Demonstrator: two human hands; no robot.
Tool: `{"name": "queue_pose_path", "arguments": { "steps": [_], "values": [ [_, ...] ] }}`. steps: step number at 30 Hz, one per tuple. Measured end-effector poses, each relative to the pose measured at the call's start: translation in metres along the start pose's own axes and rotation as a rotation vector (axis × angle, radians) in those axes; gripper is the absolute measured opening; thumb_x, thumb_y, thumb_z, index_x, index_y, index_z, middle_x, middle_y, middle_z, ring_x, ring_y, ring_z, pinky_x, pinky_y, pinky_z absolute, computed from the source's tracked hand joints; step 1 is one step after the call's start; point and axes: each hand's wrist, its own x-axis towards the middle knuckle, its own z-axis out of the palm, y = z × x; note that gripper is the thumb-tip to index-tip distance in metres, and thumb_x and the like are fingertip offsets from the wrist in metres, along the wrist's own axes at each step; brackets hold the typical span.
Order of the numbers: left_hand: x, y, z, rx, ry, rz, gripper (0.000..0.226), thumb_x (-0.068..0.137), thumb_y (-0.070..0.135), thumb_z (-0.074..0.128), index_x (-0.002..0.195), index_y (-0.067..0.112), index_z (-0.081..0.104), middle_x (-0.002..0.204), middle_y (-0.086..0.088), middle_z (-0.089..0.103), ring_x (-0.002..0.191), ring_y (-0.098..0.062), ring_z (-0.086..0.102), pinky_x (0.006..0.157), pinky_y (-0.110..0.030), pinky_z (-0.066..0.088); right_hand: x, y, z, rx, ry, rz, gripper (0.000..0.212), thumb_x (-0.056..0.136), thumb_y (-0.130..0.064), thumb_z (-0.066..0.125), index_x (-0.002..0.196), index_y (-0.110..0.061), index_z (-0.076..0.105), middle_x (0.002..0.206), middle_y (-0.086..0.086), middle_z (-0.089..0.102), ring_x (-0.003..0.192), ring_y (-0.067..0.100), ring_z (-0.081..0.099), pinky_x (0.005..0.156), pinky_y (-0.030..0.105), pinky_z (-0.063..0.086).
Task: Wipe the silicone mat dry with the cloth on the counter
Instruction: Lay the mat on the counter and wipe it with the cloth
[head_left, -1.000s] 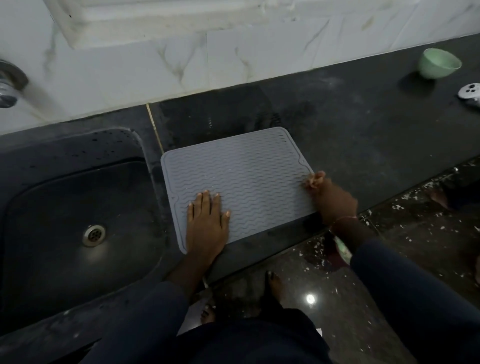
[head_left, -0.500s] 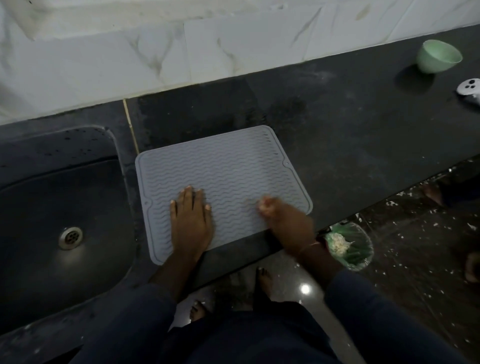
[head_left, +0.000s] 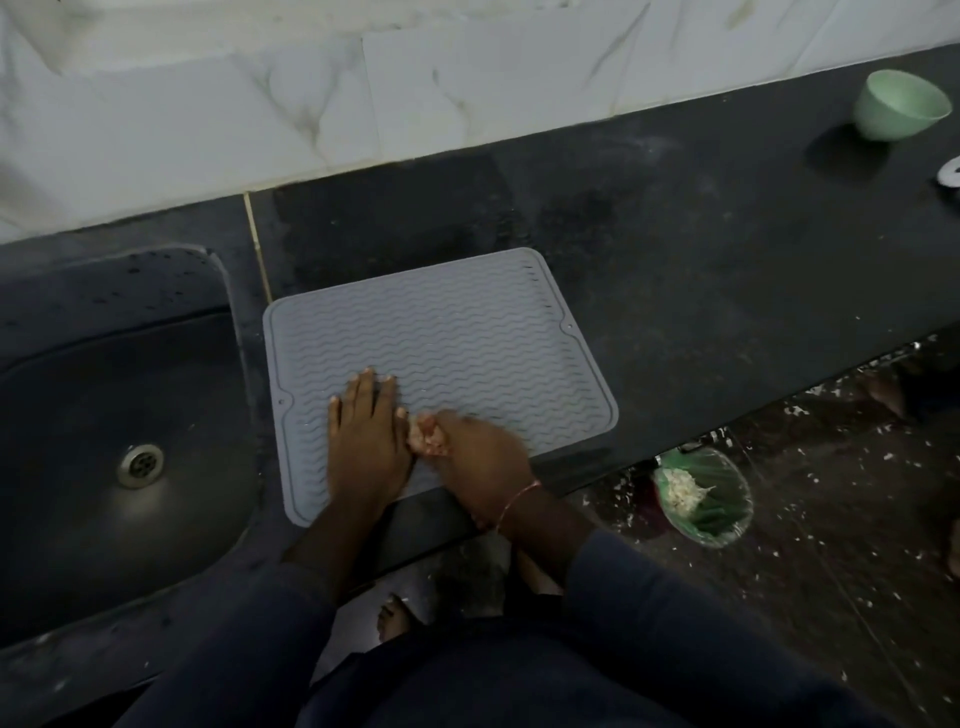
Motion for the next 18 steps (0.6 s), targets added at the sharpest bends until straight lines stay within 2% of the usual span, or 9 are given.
{"name": "queue_pose_path", "arguments": {
  "steps": [4,7,9,11,14,16,18],
  "values": [
    [0.001,0.004,-0.001,0.011,0.001,-0.027,0.049,0.097,0.029,0.032,0.137,0.007,0.050,0.146,-0.019,0.044,0.136,-0.034,0.039,0.114,-0.053,0.023,-0.003,0.076,-0.049,0.086,0.076,0.214,0.046,0.092,-0.065,0.043,0.125,-0.035,0.056,0.114,0.000,0.069,0.106,0.025,0.065,0.091,0.037,0.050],
    [0.000,0.003,-0.001,0.019,-0.010,-0.033,0.049,0.098,0.029,0.032,0.138,0.007,0.050,0.147,-0.018,0.043,0.137,-0.034,0.038,0.115,-0.053,0.021,-0.006,0.123,-0.081,-0.050,0.113,0.419,0.059,0.086,-0.073,0.044,0.127,-0.032,0.053,0.116,0.011,0.067,0.106,0.037,0.063,0.090,0.042,0.048],
    [0.000,0.004,-0.003,0.012,-0.023,-0.035,0.051,0.098,0.030,0.030,0.139,0.007,0.049,0.148,-0.018,0.042,0.138,-0.033,0.036,0.116,-0.053,0.020,0.001,0.121,-0.086,-0.044,0.118,0.447,0.056,0.087,-0.070,0.046,0.120,-0.025,0.056,0.113,0.015,0.067,0.104,0.040,0.062,0.088,0.043,0.048],
    [0.000,0.006,-0.005,-0.005,-0.028,-0.045,0.052,0.098,0.031,0.028,0.140,0.006,0.048,0.149,-0.017,0.040,0.139,-0.033,0.035,0.117,-0.052,0.019,0.015,0.097,-0.078,0.105,0.147,0.383,0.046,0.090,-0.063,0.048,0.115,-0.026,0.057,0.108,0.010,0.068,0.101,0.034,0.064,0.088,0.040,0.050],
    [0.000,0.008,-0.008,-0.045,-0.024,-0.065,0.055,0.098,0.030,0.025,0.141,0.004,0.046,0.149,-0.016,0.041,0.140,-0.031,0.035,0.117,-0.049,0.017,0.037,0.040,-0.042,0.246,0.105,0.141,0.039,0.090,-0.061,0.051,0.112,-0.028,0.052,0.100,0.002,0.070,0.092,0.025,0.067,0.084,0.039,0.054],
    [0.000,0.008,-0.008,-0.052,-0.024,-0.077,0.055,0.097,0.030,0.025,0.140,0.002,0.047,0.148,-0.016,0.042,0.139,-0.031,0.037,0.117,-0.048,0.017,0.046,0.005,-0.016,0.162,-0.005,0.024,0.044,0.090,-0.058,0.051,0.117,-0.023,0.050,0.102,0.009,0.070,0.095,0.032,0.066,0.081,0.041,0.053],
    [0.000,0.007,-0.009,-0.041,-0.034,-0.083,0.055,0.098,0.031,0.025,0.140,0.003,0.047,0.149,-0.016,0.042,0.139,-0.031,0.037,0.117,-0.048,0.018,0.051,-0.003,-0.011,0.023,-0.034,-0.028,0.044,0.092,-0.056,0.051,0.119,-0.022,0.049,0.104,0.011,0.069,0.097,0.035,0.065,0.077,0.040,0.049]
  ]
}}
